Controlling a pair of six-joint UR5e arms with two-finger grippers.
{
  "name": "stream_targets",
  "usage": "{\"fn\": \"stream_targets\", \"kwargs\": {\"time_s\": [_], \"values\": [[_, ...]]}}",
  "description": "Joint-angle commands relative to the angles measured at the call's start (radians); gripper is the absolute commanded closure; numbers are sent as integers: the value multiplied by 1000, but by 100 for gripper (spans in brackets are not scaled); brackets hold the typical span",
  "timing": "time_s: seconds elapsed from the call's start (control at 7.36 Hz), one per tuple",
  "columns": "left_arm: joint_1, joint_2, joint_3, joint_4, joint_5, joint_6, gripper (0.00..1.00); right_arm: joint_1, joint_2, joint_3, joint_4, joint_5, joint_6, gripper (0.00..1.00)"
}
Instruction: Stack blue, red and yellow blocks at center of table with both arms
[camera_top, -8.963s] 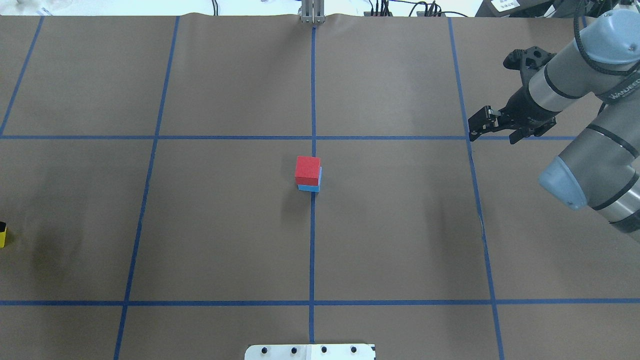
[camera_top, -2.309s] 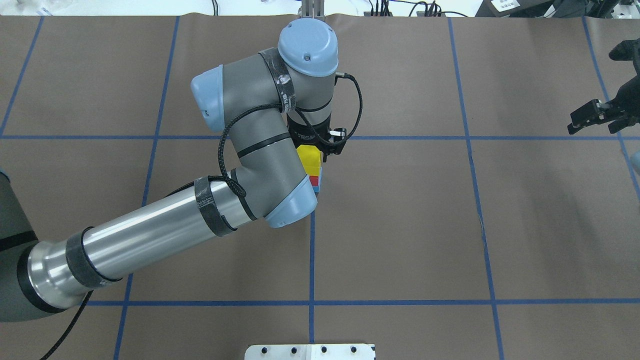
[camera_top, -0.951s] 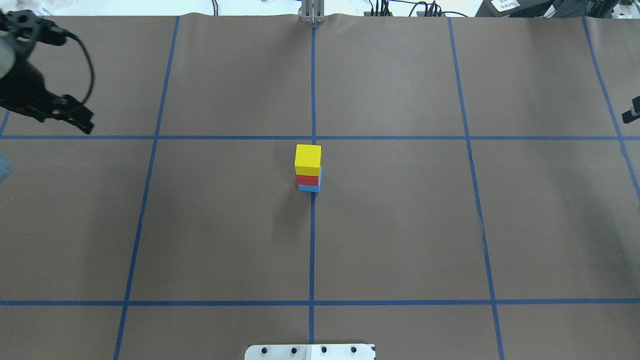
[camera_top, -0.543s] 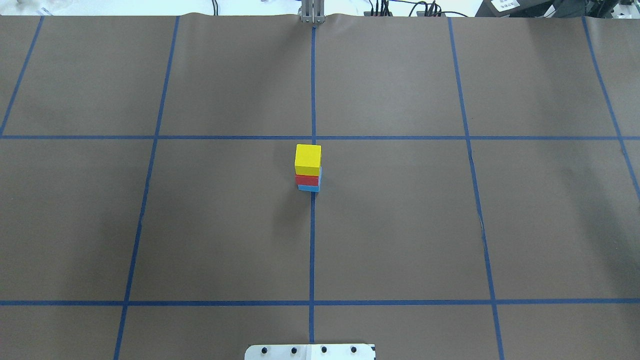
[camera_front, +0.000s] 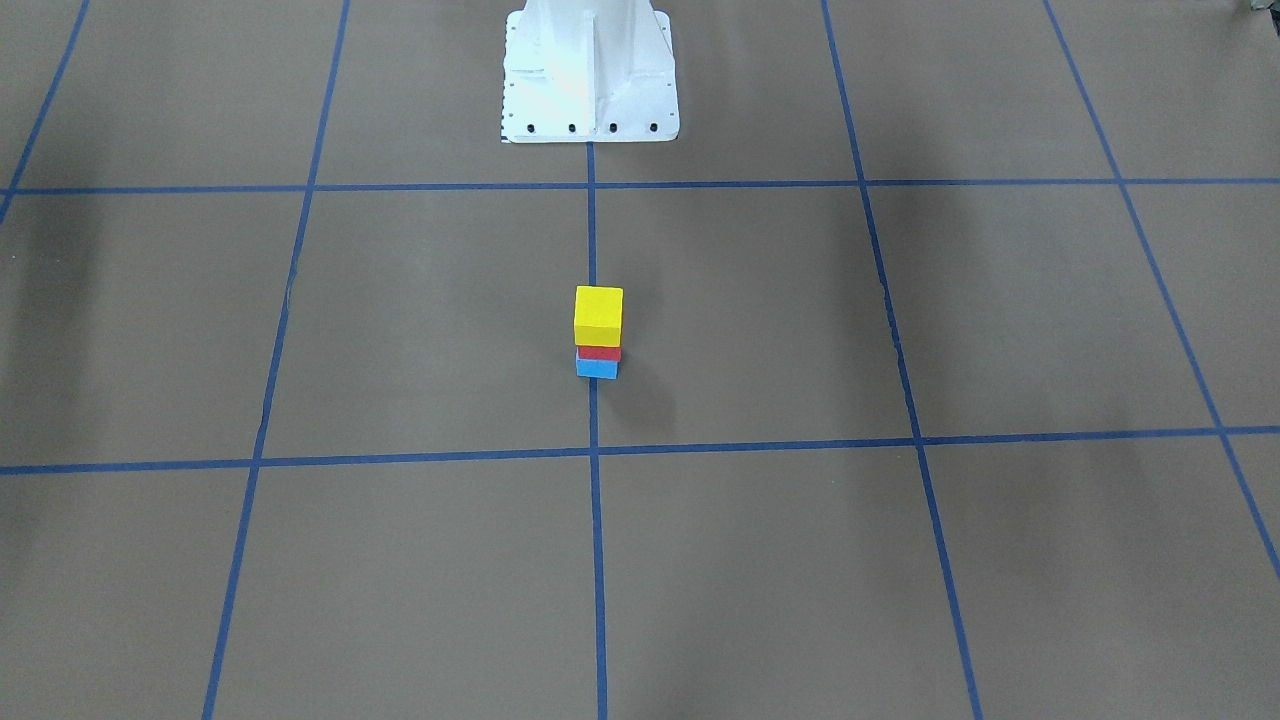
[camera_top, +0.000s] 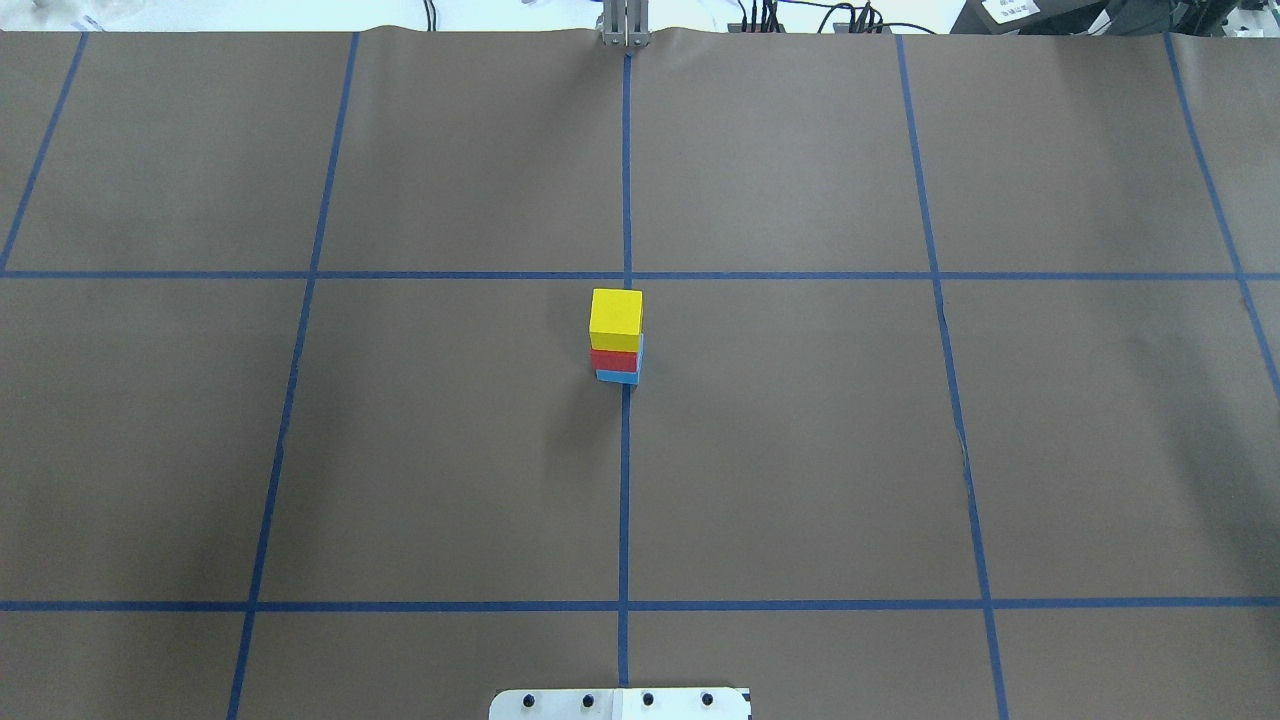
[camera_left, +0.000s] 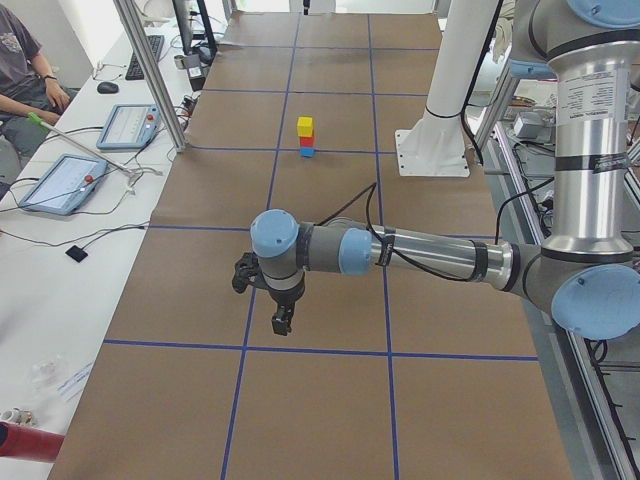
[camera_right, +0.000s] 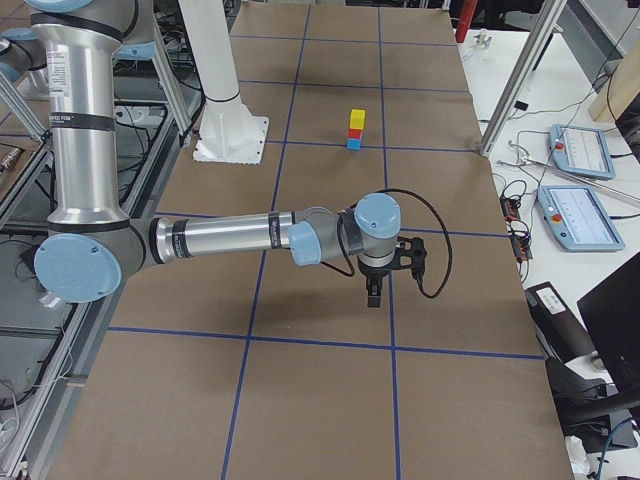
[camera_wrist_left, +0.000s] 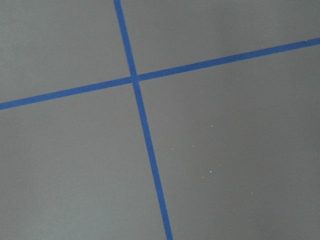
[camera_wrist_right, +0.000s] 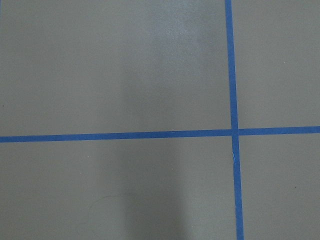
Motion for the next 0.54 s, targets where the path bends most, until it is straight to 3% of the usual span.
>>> {"fn": "stream_targets", "kwargs": {"time_s": [0.0,0.41], "values": [[-21,13,-4,8,-4,-7,0,-38,3,0,-3,-7,-17,0],[-50,13,5,14,-6,-47,0,-81,18,-23,-6,-37,-85,0]]}}
